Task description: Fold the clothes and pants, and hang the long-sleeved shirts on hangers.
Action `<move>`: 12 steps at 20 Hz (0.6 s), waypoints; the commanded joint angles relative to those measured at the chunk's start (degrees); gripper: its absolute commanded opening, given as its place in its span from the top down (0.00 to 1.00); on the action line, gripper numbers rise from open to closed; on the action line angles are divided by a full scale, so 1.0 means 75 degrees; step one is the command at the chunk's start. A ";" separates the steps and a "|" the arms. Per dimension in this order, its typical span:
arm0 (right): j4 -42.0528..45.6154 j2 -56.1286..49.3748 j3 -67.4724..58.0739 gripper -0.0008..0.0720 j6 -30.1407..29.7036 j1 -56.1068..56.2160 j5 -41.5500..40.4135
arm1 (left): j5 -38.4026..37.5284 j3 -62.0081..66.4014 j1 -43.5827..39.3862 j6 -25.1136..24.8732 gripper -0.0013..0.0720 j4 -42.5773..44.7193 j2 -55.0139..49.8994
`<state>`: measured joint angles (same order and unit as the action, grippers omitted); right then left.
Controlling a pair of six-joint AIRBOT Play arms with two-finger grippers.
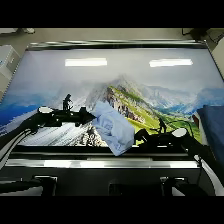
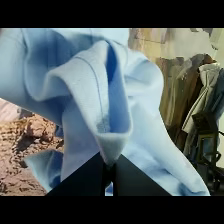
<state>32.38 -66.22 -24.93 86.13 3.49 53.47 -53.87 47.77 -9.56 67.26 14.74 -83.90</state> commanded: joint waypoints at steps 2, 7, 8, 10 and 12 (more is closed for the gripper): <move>-0.0935 -0.0370 0.0023 0.28 -0.0551 0.0009 -0.0134 | -0.0061 -0.0003 0.0009 0.0000 0.95 0.0000 0.0189; -0.0901 -0.0629 0.0023 0.82 -0.0551 0.0006 -0.0184 | -0.0102 -0.0003 0.0009 0.0000 0.95 0.0000 0.0332; -0.0898 -0.0746 0.0023 0.93 -0.0571 0.0009 -0.0184 | -0.0102 -0.0003 0.0006 0.0000 0.95 0.0000 0.0391; -0.0909 -0.0799 -0.0003 0.94 -0.1131 0.0006 -0.0163 | -0.0102 -0.0003 0.0009 0.0000 0.95 0.0000 0.0560; -0.0679 -0.0589 -0.0280 0.94 -0.1527 -0.0038 -0.0099 | -0.0102 0.0035 0.0076 -0.0003 0.96 0.0003 0.0866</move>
<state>26.11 -71.29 -25.41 79.00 3.44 52.25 -54.68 47.79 -9.39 67.26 14.76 -79.57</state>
